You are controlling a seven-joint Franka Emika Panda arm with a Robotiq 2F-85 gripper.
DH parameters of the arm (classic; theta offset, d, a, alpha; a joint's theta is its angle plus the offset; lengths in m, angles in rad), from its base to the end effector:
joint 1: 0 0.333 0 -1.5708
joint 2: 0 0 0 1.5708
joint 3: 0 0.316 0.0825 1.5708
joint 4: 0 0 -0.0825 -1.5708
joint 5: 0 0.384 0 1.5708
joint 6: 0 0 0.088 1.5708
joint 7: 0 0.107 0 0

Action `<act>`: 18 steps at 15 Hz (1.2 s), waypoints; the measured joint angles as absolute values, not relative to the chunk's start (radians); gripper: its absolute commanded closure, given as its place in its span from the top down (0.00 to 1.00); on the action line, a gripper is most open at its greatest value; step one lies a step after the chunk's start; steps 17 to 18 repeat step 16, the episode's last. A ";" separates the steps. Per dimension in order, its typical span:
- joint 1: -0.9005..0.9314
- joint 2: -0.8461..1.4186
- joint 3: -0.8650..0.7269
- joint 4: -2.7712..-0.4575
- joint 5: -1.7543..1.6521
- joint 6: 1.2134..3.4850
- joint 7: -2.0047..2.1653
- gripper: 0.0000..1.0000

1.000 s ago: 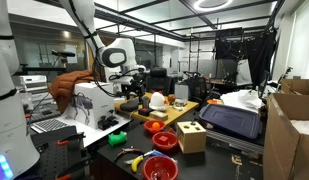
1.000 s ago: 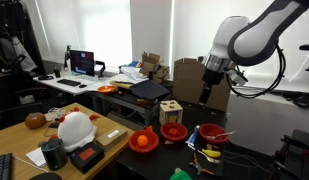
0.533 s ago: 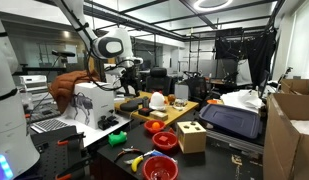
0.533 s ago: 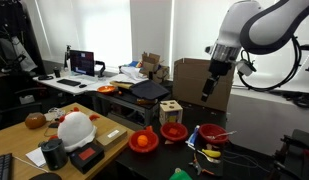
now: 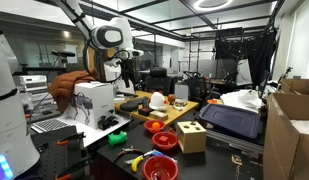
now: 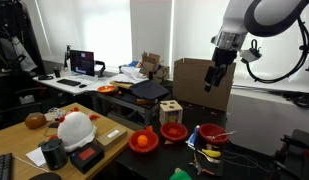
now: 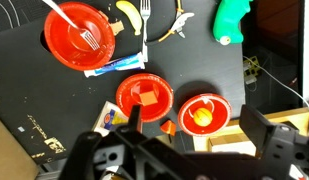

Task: Put the fork inside the bowl

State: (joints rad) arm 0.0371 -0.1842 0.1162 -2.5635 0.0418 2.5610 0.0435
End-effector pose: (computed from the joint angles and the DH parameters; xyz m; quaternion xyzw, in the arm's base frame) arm 0.4488 0.0682 0.3481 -0.9952 -0.0383 -0.0896 0.0112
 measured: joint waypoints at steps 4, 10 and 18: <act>0.035 -0.216 0.097 -2.554 0.046 2.539 0.090 1.00; 0.037 -0.403 0.055 -2.619 0.052 2.394 0.011 1.00; 0.042 -0.440 0.051 -2.649 0.053 2.389 0.003 1.00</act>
